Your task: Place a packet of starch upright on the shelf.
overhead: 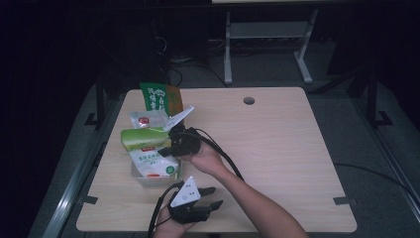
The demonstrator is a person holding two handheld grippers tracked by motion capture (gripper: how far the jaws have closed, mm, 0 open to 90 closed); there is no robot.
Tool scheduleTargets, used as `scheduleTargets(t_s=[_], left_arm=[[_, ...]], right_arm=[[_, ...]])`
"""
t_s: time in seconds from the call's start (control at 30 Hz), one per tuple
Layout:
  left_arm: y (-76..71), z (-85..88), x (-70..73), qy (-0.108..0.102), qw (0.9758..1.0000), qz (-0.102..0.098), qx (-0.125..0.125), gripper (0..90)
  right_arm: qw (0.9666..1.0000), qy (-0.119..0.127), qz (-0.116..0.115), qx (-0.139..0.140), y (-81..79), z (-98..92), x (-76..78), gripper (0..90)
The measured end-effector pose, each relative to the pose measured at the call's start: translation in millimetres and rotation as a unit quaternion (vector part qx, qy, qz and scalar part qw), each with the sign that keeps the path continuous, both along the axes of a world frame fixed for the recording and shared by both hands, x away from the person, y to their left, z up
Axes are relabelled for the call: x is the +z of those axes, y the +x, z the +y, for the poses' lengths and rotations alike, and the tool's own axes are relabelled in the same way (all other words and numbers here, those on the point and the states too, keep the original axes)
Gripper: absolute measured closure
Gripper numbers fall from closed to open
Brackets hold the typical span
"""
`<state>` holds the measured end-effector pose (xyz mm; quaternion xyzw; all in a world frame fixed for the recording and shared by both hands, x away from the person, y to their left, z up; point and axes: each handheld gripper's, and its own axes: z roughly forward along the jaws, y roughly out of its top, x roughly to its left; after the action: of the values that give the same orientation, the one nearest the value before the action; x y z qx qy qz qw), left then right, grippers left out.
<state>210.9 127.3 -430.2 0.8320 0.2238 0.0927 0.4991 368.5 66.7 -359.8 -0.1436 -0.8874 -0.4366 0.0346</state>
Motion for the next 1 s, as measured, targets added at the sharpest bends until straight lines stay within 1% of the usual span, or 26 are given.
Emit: scheduleTargets(t_s=[0.13,0.17,0.3,0.33,0.37,0.4,0.43,0.47,0.5,0.53,0.6,0.83,0.97,1.0], left_arm=[[0.4,-0.1,0.0,0.004,1.0000,-0.003,-0.002,53.0],[0.4,-0.4,-0.3,0.004,1.0000,-0.002,-0.001,53.0],[-0.1,-0.8,-0.8,0.004,1.0000,0.000,0.000,52.9],[0.2,-0.5,-0.7,0.005,1.0000,-0.001,0.001,52.8],[0.2,-0.5,-0.7,0.005,1.0000,-0.001,0.001,52.7],[0.3,-0.4,-0.8,0.004,1.0000,0.000,0.002,52.6],[0.4,-0.5,-1.0,0.004,1.0000,0.001,0.002,52.6],[0.6,-0.6,-1.3,0.006,1.0000,0.002,0.002,52.6],[0.5,-0.8,-1.6,0.006,1.0000,0.002,0.002,52.5],[0.7,-0.9,-1.7,0.006,1.0000,0.002,0.001,52.5],[0.6,-1.0,-1.4,0.007,1.0000,0.002,0.002,52.5],[1.1,-0.7,-1.3,0.008,1.0000,-0.001,0.005,52.2],[1.7,-1.3,-2.4,0.014,0.9999,-0.002,0.008,51.1],[2.0,-1.2,-2.8,0.015,0.9998,-0.001,0.010,50.9]], right_arm=[[1.0000,-0.008,0.002,-0.001,-0.1,-2.6,-3.6,87.5],[1.0000,-0.006,0.004,-0.001,0.2,-3.6,-4.7,87.2],[0.9999,-0.008,0.006,-0.003,0.0,-6.1,-4.1,83.3],[1.0000,-0.005,0.004,-0.004,0.7,-8.6,-2.6,81.0],[1.0000,-0.005,0.004,-0.004,0.7,-8.6,-2.6,81.0],[0.9999,0.006,0.008,-0.008,1.4,-12.5,-0.1,79.5],[0.9999,0.006,0.008,-0.008,1.4,-12.5,-0.1,79.5],[0.9998,0.013,0.012,-0.008,1.5,-14.3,0.9,79.2],[0.9998,0.013,0.010,-0.007,2.1,-16.0,1.7,79.1],[0.9998,0.013,0.011,-0.008,1.4,-16.9,2.3,79.3],[0.9999,0.011,0.005,-0.005,0.1,-17.7,2.5,80.2],[1.0000,0.006,0.004,0.000,-2.0,-17.3,1.1,83.0],[0.9999,0.008,0.010,-0.001,-2.2,-19.1,0.1,81.3],[0.9998,0.014,0.011,0.001,-1.9,-20.9,-0.9,79.6]])
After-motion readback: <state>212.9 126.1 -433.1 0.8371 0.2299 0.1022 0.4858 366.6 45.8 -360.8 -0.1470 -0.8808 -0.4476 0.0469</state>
